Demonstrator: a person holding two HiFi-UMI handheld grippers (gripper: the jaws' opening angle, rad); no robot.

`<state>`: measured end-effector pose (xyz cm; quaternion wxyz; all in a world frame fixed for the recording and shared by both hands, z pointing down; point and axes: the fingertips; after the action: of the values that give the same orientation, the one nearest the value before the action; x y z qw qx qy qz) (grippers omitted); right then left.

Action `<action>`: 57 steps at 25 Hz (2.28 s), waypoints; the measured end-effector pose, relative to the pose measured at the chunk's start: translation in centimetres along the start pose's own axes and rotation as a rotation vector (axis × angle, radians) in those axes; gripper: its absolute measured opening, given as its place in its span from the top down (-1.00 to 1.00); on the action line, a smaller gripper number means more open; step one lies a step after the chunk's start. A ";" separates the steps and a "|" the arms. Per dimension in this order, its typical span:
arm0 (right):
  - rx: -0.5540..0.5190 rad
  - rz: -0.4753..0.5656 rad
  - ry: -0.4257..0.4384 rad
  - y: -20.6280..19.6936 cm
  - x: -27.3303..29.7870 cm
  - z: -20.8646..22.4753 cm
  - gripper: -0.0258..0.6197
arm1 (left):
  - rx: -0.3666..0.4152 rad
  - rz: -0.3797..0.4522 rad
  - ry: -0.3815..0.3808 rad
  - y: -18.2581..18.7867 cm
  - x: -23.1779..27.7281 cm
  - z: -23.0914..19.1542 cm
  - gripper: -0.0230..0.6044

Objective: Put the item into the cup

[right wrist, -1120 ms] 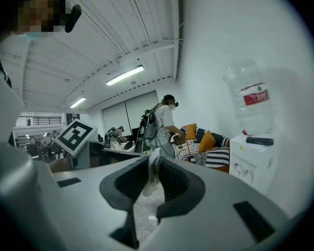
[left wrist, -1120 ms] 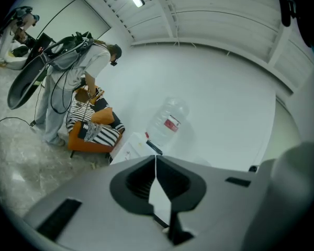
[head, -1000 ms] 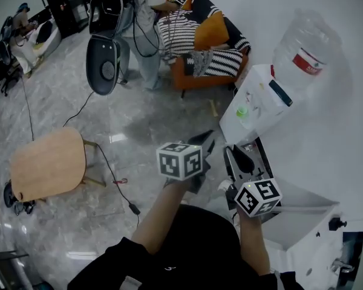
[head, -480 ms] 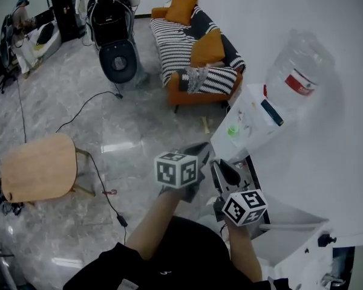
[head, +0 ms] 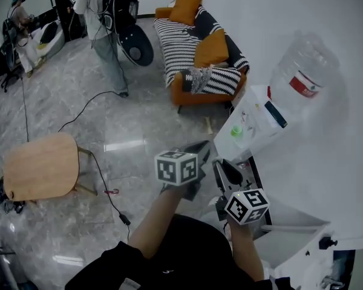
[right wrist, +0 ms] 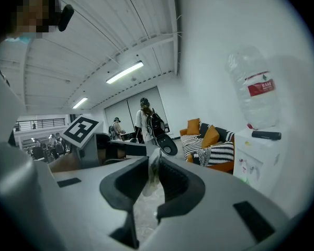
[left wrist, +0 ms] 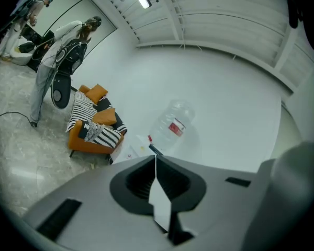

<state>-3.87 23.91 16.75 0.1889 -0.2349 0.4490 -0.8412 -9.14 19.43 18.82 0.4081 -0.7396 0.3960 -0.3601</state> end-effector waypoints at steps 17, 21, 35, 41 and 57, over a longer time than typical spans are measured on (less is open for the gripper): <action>0.038 0.041 -0.089 0.9 -0.9 3.5 0.71 | 0.061 -0.057 -0.081 -0.3 3.9 1.9 0.88; 0.033 0.032 -0.073 1.0 -0.1 3.4 0.71 | 0.058 -0.052 -0.069 0.0 3.9 1.2 0.88; 0.021 0.036 -0.096 1.6 0.4 3.5 0.71 | 0.054 -0.050 -0.049 0.1 3.4 0.3 0.88; 0.066 0.042 -0.184 0.7 -1.9 6.2 0.71 | 0.055 -0.101 -0.104 -1.4 5.6 2.1 0.88; 0.213 0.008 -0.339 0.8 -0.4 18.7 0.71 | 0.090 -0.250 -0.082 -7.1 14.6 0.5 0.88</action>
<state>7.10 11.23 25.09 0.2889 -0.3502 0.3203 -0.8315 -0.44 9.27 27.95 0.4087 -0.7781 0.2671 -0.3953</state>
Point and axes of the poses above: the fingertips, and each gripper's own axes: x forward along the fingers, z to its right, y out of its top, and after that the axes turned 15 degrees about x, right-handed
